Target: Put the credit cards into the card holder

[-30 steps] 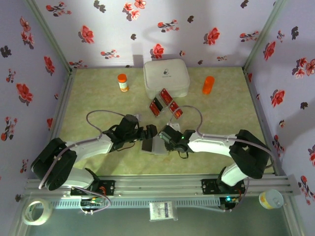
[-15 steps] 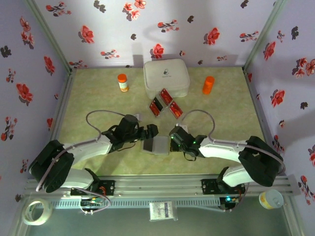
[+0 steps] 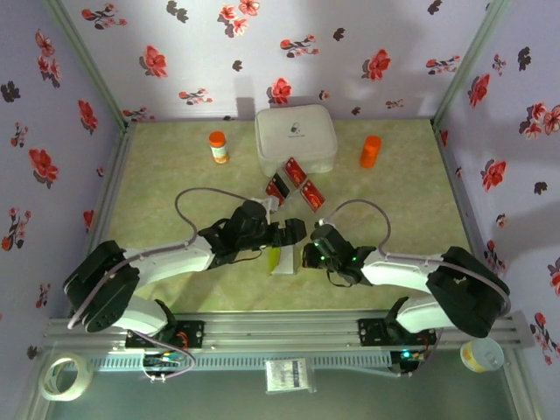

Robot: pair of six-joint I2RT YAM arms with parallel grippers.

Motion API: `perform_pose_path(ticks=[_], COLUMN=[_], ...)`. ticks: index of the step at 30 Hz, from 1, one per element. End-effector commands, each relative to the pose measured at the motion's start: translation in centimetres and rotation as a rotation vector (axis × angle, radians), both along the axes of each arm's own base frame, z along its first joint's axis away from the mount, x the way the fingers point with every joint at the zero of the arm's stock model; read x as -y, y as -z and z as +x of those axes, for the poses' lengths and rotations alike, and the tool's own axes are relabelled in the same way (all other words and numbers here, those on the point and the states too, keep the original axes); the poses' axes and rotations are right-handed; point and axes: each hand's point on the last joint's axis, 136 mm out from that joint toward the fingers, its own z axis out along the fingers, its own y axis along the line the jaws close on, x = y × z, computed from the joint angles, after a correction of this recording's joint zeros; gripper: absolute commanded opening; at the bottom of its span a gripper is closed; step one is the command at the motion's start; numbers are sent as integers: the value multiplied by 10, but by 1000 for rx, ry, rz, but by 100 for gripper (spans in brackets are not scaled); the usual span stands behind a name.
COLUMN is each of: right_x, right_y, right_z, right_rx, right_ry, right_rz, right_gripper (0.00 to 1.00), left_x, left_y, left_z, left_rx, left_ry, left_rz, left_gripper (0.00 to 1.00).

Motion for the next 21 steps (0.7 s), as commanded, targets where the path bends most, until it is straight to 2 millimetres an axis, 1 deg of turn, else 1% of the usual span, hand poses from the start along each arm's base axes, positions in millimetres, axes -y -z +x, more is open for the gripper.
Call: perform_pose_path(ticks=[1, 5, 6, 8, 10, 13, 17, 21], right_x=[-1, 2, 5, 9, 17, 31, 49, 61], right_y=[0, 1, 1, -2, -3, -8, -11, -18], right_z=[0, 0, -1, -2, -5, -8, -14, -17], right_rx=[-4, -7, -9, -12, -16, -16, -20, -9], right_ry=[10, 20, 24, 32, 46, 71, 115, 148], right_rz=[33, 34, 31, 27, 8, -19, -38, -28], right_gripper=[0, 1, 7, 15, 26, 35, 36, 37], left_x=[16, 20, 20, 20, 16, 10, 2, -8], left_y=[0, 21, 26, 36, 44, 56, 72, 84], left_z=[-1, -5, -6, -8, -9, -11, -15, -19], left_rx=[-7, -39, -47, -59, -66, -72, -81, -76], left_ry=[15, 13, 11, 2, -12, -35, -65, -87], left_rz=[-21, 3, 3, 5, 12, 33, 59, 109], left_gripper=[100, 100, 100, 100, 100, 100, 100, 100])
